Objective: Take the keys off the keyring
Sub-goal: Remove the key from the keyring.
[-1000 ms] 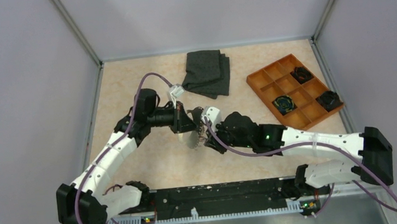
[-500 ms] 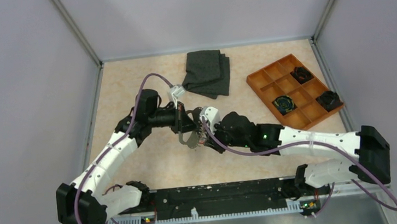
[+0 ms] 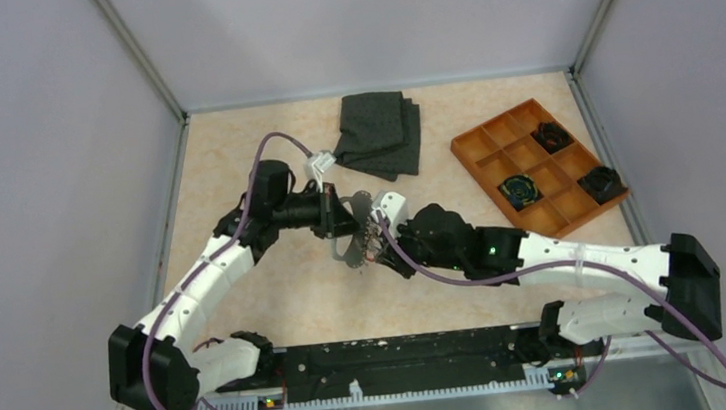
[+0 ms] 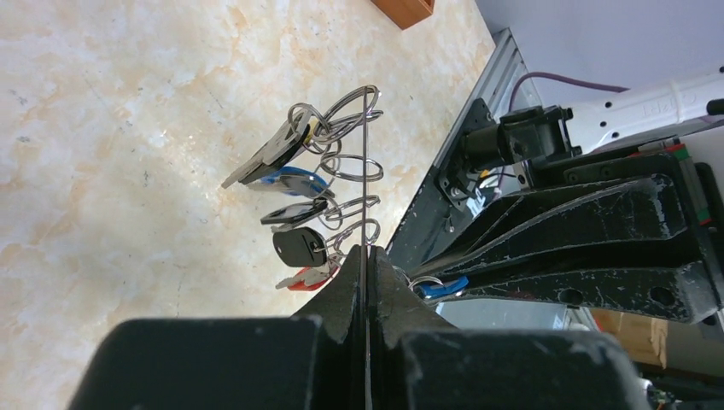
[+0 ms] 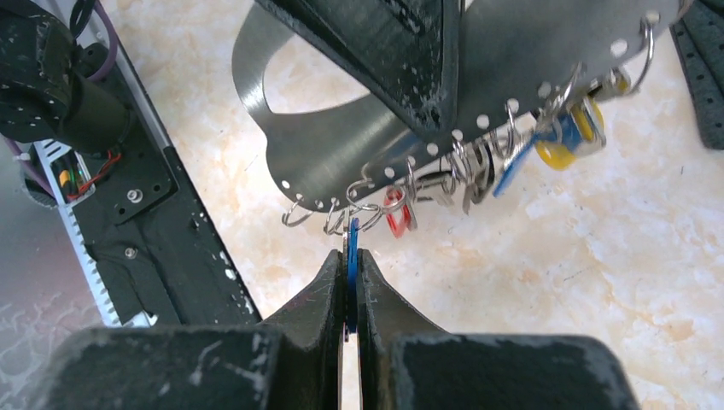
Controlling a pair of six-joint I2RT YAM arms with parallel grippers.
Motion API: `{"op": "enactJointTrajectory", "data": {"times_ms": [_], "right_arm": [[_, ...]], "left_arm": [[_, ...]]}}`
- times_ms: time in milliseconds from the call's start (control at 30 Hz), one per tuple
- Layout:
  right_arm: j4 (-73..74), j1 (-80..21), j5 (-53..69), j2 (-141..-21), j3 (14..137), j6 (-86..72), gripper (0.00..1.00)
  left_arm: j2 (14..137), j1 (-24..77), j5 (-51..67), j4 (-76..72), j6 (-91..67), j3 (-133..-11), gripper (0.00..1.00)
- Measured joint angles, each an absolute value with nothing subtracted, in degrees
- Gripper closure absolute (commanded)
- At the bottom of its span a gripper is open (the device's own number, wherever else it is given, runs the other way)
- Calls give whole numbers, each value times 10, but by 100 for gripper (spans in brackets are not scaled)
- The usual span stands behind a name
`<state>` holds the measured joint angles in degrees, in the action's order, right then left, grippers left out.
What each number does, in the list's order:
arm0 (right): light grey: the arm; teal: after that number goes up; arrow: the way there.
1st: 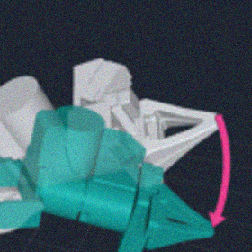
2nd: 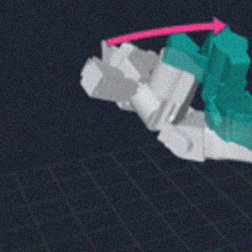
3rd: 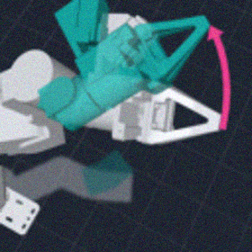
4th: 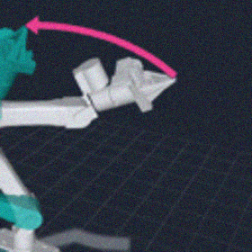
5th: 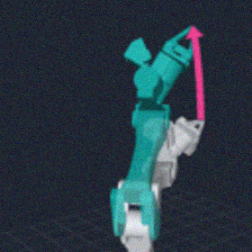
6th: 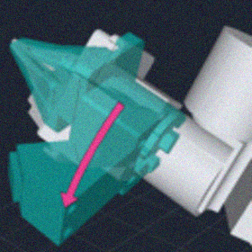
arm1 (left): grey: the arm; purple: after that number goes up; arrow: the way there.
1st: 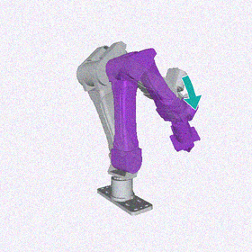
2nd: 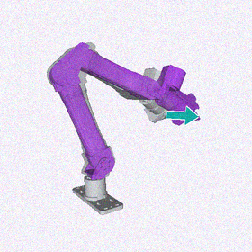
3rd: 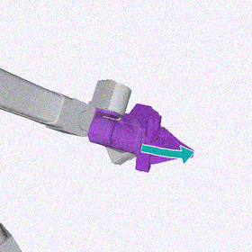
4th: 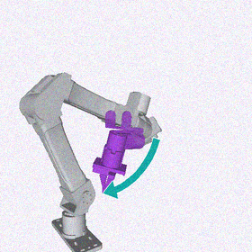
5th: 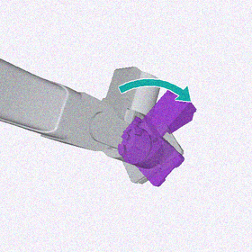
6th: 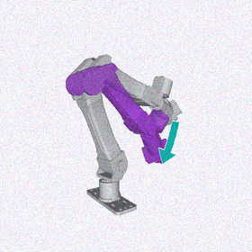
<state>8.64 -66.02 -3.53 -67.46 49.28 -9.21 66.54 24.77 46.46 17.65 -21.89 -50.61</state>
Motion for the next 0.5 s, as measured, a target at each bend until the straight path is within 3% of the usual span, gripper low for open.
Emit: {"op": "enactJointTrajectory", "data": {"times_ms": [500], "right_arm": [[86,-660,-43,-653,472,-103,100]], "left_arm": [[620,228,459,171,-226,-508,100]]}}
